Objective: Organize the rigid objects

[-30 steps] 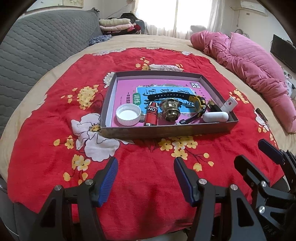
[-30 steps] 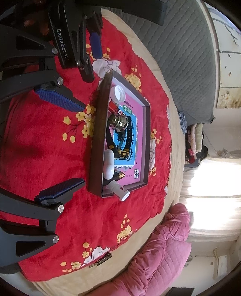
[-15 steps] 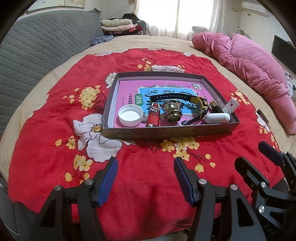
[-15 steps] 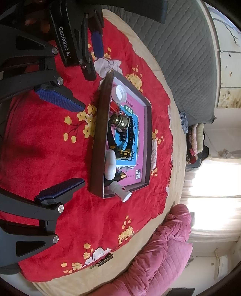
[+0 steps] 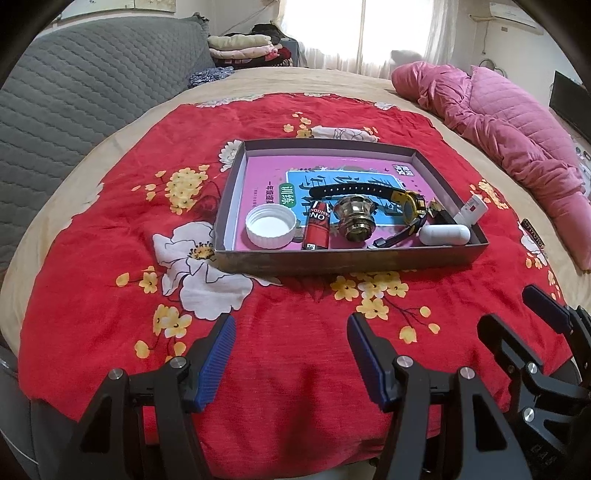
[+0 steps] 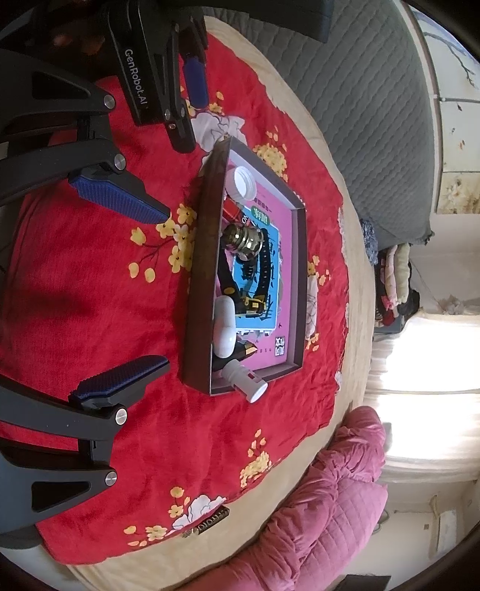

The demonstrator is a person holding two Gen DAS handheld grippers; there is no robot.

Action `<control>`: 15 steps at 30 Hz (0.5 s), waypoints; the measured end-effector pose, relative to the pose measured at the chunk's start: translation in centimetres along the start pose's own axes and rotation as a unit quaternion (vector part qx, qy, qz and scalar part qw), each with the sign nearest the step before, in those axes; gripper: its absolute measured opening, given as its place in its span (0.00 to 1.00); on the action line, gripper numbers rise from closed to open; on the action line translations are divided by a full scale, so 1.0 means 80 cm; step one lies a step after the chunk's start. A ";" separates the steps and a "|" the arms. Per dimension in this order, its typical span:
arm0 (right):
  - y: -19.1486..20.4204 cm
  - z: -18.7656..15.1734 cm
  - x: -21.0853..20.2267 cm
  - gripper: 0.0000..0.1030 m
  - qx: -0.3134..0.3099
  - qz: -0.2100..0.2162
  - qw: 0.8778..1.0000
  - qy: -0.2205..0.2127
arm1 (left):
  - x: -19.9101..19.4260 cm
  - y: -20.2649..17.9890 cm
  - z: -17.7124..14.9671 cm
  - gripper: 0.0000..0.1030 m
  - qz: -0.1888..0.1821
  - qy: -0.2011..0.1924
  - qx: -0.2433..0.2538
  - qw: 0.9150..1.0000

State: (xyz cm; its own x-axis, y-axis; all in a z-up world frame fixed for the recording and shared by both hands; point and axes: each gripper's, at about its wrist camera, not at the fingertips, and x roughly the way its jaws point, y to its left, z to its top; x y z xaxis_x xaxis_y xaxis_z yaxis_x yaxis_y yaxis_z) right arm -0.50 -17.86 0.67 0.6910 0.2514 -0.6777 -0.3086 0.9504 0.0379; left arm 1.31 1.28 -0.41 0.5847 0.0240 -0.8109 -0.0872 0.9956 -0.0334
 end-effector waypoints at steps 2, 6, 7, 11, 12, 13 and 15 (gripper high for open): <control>0.000 0.000 0.000 0.73 -0.001 0.001 1.000 0.000 | 0.000 0.000 0.000 0.60 0.000 0.000 0.000 1.000; 0.001 0.000 0.001 0.73 0.001 0.001 1.000 0.001 | 0.002 -0.001 -0.001 0.60 0.001 0.003 0.001 1.000; 0.000 0.000 0.001 0.73 0.001 0.001 1.000 0.002 | 0.002 -0.002 -0.001 0.60 0.001 0.004 0.002 1.000; -0.001 -0.001 0.002 0.73 0.002 0.003 1.000 0.003 | 0.004 -0.003 -0.002 0.60 0.001 0.006 0.003 1.000; -0.001 -0.001 0.003 0.73 0.002 0.002 1.000 0.003 | 0.004 -0.003 -0.002 0.60 0.001 0.006 0.003 1.000; -0.001 -0.001 0.003 0.73 0.002 0.002 1.000 0.003 | 0.003 -0.003 -0.002 0.60 0.001 0.006 0.003 1.000; -0.001 -0.001 0.002 0.73 0.001 0.003 1.000 0.003 | 0.005 -0.004 -0.002 0.60 0.002 0.008 0.004 1.000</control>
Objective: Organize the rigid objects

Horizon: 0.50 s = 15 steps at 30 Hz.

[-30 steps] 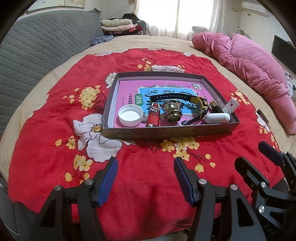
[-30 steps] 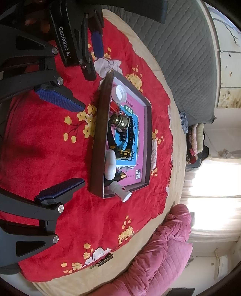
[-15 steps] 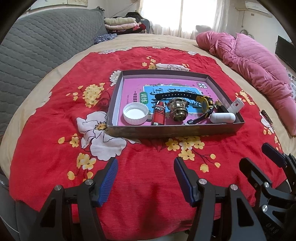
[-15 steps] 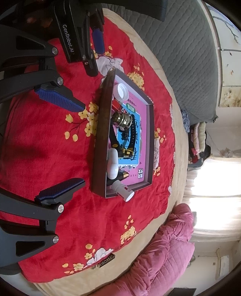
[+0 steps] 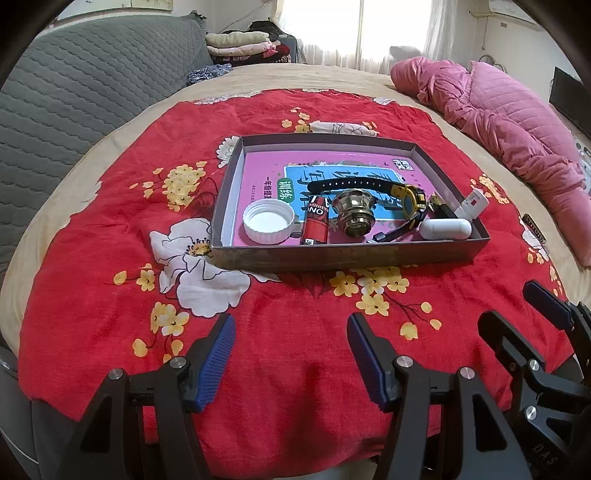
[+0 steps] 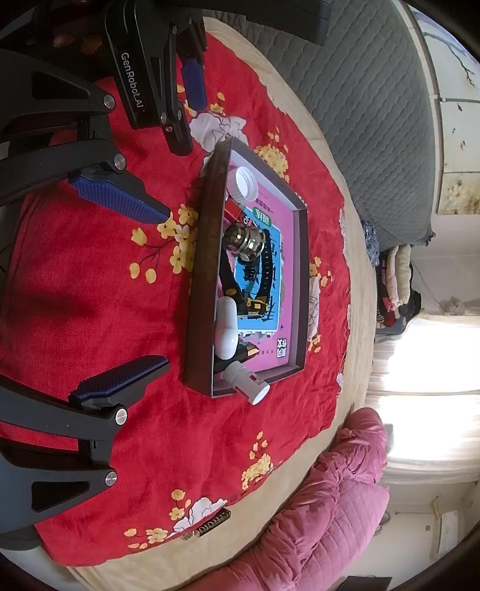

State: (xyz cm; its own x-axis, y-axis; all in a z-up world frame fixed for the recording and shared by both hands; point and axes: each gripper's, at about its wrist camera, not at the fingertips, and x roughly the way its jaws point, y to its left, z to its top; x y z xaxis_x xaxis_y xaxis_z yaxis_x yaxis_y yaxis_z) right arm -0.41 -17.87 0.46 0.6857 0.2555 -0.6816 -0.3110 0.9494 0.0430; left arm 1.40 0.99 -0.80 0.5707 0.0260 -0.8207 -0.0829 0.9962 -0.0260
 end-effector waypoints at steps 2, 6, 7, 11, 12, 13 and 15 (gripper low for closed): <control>0.000 0.000 0.001 0.73 -0.001 0.001 1.000 0.001 | 0.001 0.000 0.000 0.60 0.001 0.002 0.000 1.000; 0.001 -0.001 0.005 0.73 -0.007 0.001 1.000 0.005 | 0.003 0.000 -0.001 0.60 0.003 0.005 0.000 1.000; 0.002 -0.002 0.005 0.73 -0.007 0.002 1.000 0.006 | 0.003 0.000 -0.001 0.60 0.003 0.006 -0.001 1.000; 0.002 -0.002 0.006 0.73 -0.006 0.004 1.000 0.005 | 0.006 0.000 -0.001 0.60 0.005 0.011 0.000 1.000; 0.002 -0.002 0.007 0.73 -0.006 0.004 1.000 0.005 | 0.007 0.000 -0.002 0.60 0.005 0.013 0.001 1.000; 0.001 -0.002 0.007 0.73 -0.005 0.005 1.000 0.004 | 0.009 -0.001 -0.002 0.60 0.004 0.016 0.001 1.000; 0.001 -0.001 0.009 0.73 -0.003 0.008 1.000 0.004 | 0.012 -0.001 -0.003 0.60 0.002 0.020 0.002 1.000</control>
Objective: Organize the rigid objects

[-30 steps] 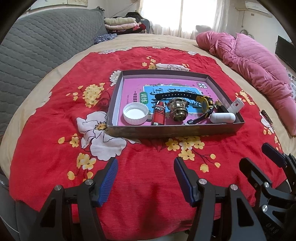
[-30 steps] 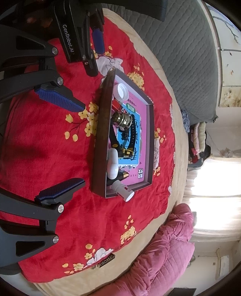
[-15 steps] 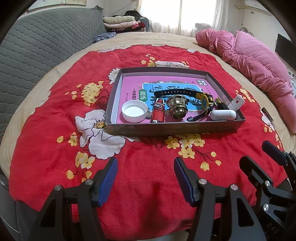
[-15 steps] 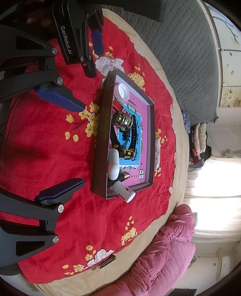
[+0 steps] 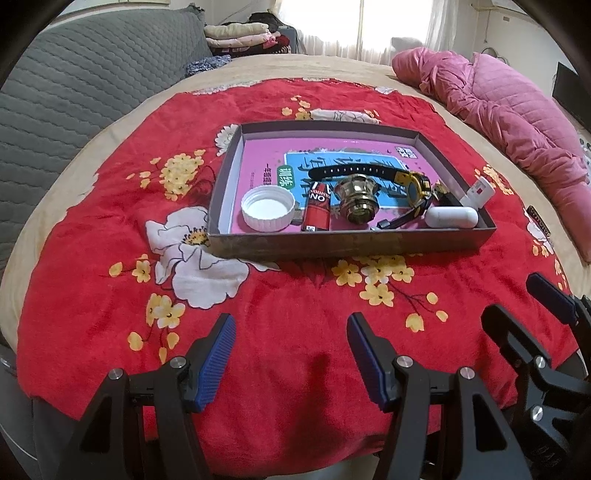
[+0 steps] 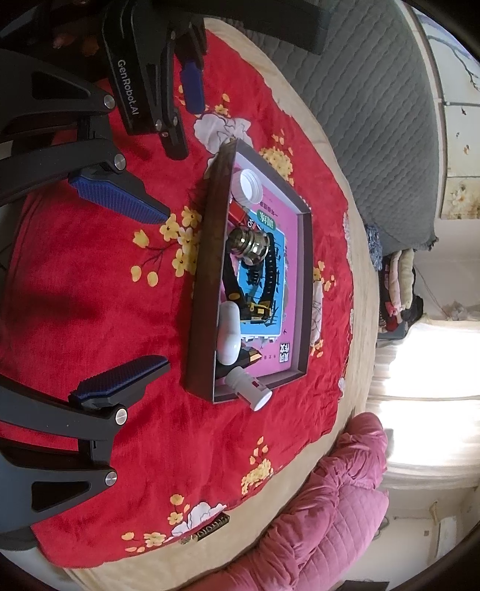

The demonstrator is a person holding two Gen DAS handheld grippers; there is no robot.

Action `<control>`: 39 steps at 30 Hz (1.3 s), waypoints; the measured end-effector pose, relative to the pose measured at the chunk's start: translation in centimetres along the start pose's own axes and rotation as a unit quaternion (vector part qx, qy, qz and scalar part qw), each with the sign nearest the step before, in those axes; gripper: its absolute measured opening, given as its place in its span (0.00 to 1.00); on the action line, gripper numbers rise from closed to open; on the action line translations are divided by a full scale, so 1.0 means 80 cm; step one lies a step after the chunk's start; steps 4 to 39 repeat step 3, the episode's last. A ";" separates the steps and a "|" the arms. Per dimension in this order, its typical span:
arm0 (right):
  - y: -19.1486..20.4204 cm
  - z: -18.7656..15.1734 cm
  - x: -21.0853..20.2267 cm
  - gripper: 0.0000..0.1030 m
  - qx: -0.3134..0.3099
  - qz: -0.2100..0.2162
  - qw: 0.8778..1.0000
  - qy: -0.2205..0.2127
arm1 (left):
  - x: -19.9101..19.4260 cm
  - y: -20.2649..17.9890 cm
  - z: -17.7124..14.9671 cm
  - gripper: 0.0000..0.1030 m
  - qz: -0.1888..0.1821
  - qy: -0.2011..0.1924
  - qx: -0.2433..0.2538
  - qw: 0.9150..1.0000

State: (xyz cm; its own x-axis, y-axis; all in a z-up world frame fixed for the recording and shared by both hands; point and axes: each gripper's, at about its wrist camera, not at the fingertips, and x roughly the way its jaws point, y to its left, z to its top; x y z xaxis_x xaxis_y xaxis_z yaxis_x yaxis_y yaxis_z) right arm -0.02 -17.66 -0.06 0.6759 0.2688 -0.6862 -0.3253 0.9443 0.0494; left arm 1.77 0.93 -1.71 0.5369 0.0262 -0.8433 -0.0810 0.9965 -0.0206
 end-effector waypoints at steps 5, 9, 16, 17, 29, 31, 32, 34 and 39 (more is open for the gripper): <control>-0.007 -0.001 0.006 0.73 0.009 0.005 1.000 0.005 | 0.004 0.005 0.001 0.60 -0.007 0.006 -0.007 1.000; -0.007 -0.001 0.006 0.73 0.009 0.005 1.000 0.005 | 0.004 0.005 0.001 0.60 -0.007 0.006 -0.007 1.000; -0.007 -0.001 0.006 0.73 0.009 0.005 1.000 0.005 | 0.004 0.005 0.001 0.60 -0.007 0.006 -0.007 1.000; -0.007 -0.001 0.006 0.73 0.009 0.005 1.000 0.005 | 0.004 0.005 0.001 0.60 -0.007 0.006 -0.007 1.000; -0.007 -0.001 0.006 0.73 0.009 0.005 1.000 0.005 | 0.004 0.005 0.001 0.60 -0.007 0.006 -0.007 1.000; -0.007 -0.001 0.006 0.73 0.009 0.005 1.000 0.005 | 0.004 0.005 0.001 0.60 -0.007 0.006 -0.007 1.000; -0.007 -0.001 0.006 0.73 0.009 0.005 1.000 0.005 | 0.004 0.005 0.001 0.60 -0.007 0.006 -0.007 1.000; -0.007 -0.001 0.006 0.73 0.009 0.005 1.000 0.005 | 0.004 0.005 0.001 0.60 -0.007 0.006 -0.007 1.000; -0.007 -0.001 0.006 0.73 0.009 0.005 1.000 0.005 | 0.004 0.005 0.001 0.60 -0.007 0.006 -0.007 1.000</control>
